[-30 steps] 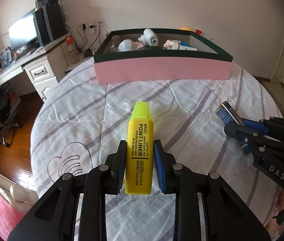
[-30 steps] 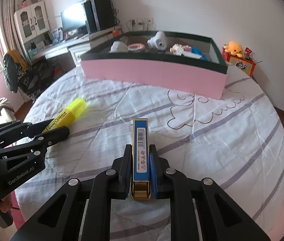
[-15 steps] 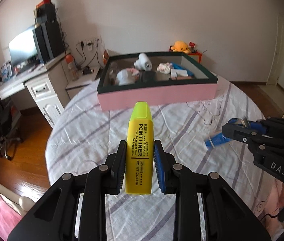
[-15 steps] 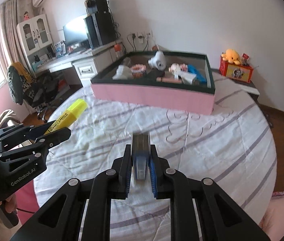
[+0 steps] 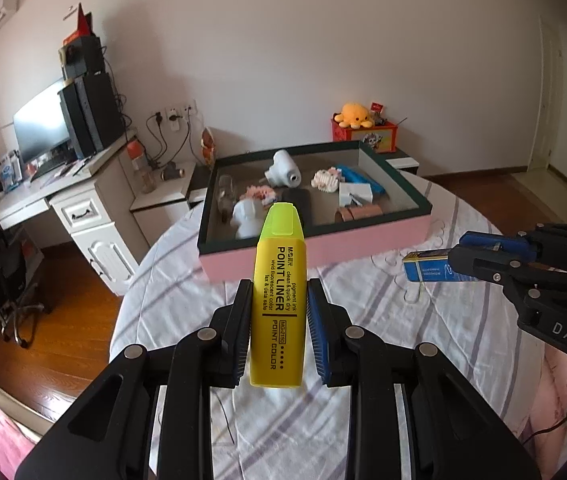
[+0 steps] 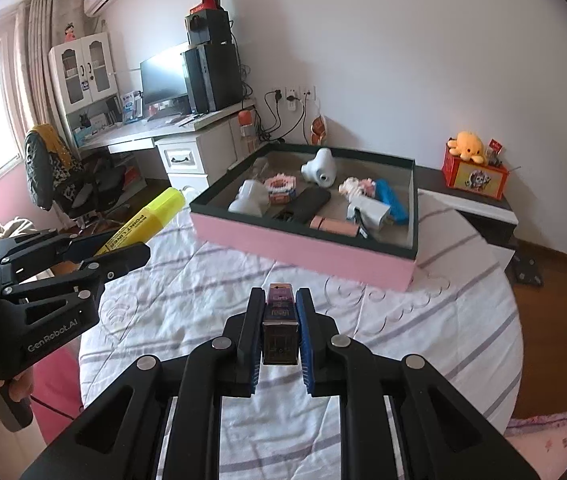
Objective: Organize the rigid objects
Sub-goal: 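Lift the yellow highlighter and blue-gold box toward the pink box, then lower both held items into the pink box and open both tools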
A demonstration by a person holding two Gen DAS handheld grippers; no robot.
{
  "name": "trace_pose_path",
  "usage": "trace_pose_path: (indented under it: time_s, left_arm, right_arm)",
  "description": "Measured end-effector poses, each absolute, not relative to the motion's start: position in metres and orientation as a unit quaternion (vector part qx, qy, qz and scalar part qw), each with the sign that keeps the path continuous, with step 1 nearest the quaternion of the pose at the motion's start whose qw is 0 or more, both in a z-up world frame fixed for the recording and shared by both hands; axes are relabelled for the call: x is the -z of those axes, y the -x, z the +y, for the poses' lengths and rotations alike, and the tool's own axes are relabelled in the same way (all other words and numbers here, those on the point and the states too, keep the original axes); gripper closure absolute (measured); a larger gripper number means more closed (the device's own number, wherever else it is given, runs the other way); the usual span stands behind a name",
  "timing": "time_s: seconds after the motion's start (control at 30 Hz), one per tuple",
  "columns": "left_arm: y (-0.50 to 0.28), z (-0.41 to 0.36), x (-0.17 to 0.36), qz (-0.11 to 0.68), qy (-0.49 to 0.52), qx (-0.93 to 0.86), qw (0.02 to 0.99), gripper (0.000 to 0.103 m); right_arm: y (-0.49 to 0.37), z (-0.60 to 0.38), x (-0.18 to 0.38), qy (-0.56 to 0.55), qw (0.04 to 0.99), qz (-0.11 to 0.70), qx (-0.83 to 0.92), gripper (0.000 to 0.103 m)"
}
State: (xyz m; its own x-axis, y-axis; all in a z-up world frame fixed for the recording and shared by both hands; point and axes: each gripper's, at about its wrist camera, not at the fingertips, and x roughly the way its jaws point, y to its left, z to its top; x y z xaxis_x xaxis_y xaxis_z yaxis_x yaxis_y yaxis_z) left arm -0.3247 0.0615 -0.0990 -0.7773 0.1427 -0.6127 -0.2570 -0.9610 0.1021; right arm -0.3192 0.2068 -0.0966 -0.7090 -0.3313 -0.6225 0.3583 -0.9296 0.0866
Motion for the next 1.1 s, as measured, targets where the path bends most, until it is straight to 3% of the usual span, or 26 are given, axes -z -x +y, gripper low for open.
trace_pose_path:
  time_s: [0.5, 1.1]
  left_arm:
    - [0.432, 0.075, 0.088, 0.096, 0.341, -0.925, 0.138, 0.077]
    - [0.55, 0.105, 0.147, 0.15, 0.403, -0.896, 0.11, 0.076]
  right_arm:
    - [0.408, 0.212, 0.064, -0.327, 0.178, 0.058, 0.926, 0.087]
    - [0.553, 0.191, 0.125, -0.417, 0.179, 0.043, 0.89, 0.087]
